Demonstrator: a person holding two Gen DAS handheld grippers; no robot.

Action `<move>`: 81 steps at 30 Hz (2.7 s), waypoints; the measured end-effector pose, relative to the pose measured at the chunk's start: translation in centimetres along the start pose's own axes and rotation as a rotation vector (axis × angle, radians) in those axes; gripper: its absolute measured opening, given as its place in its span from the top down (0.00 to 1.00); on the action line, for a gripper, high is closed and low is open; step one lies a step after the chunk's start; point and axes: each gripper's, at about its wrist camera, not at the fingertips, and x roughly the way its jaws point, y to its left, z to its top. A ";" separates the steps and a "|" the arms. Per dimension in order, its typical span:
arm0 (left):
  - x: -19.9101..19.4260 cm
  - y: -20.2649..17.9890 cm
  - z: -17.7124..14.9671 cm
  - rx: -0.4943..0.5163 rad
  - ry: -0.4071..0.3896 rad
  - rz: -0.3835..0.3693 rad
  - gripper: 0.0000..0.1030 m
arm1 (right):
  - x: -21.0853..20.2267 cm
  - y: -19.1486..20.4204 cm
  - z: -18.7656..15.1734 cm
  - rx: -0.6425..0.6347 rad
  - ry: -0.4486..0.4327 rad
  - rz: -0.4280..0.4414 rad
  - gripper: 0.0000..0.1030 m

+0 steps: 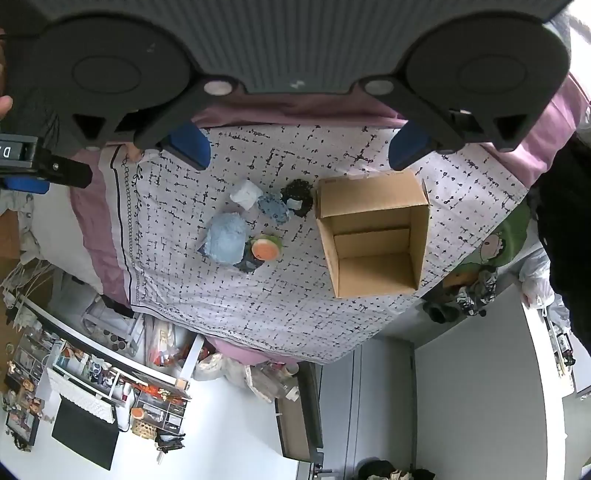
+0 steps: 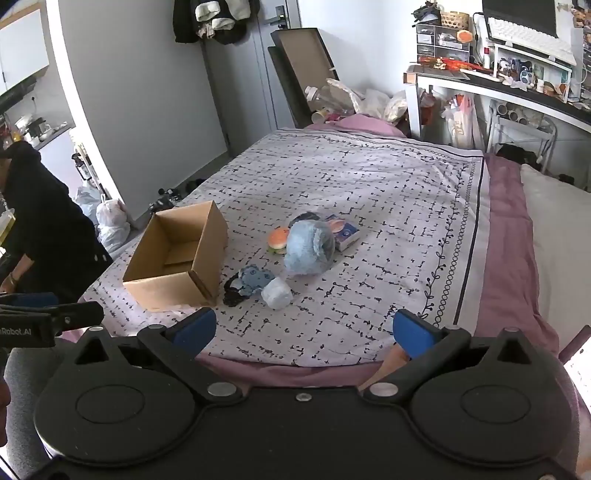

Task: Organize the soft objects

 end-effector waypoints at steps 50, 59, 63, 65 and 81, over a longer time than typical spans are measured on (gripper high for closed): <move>-0.6 0.7 0.2 -0.007 -0.005 -0.013 0.01 | -1.4 -0.2 0.4 0.005 -0.028 -0.048 0.00; -0.8 0.7 0.4 -0.011 -0.010 -0.013 0.01 | -1.2 -0.3 0.5 0.023 -0.022 -0.028 0.00; -0.5 0.4 0.4 0.001 -0.012 -0.014 0.01 | -0.9 -0.3 0.4 0.016 -0.014 -0.003 0.00; -0.2 0.2 0.3 0.002 -0.008 -0.015 0.01 | -0.7 -0.1 0.4 0.002 -0.013 -0.019 0.00; 4.3 -0.1 0.5 -0.020 0.038 -0.024 0.01 | 2.7 -1.0 1.0 0.056 -0.012 0.007 0.00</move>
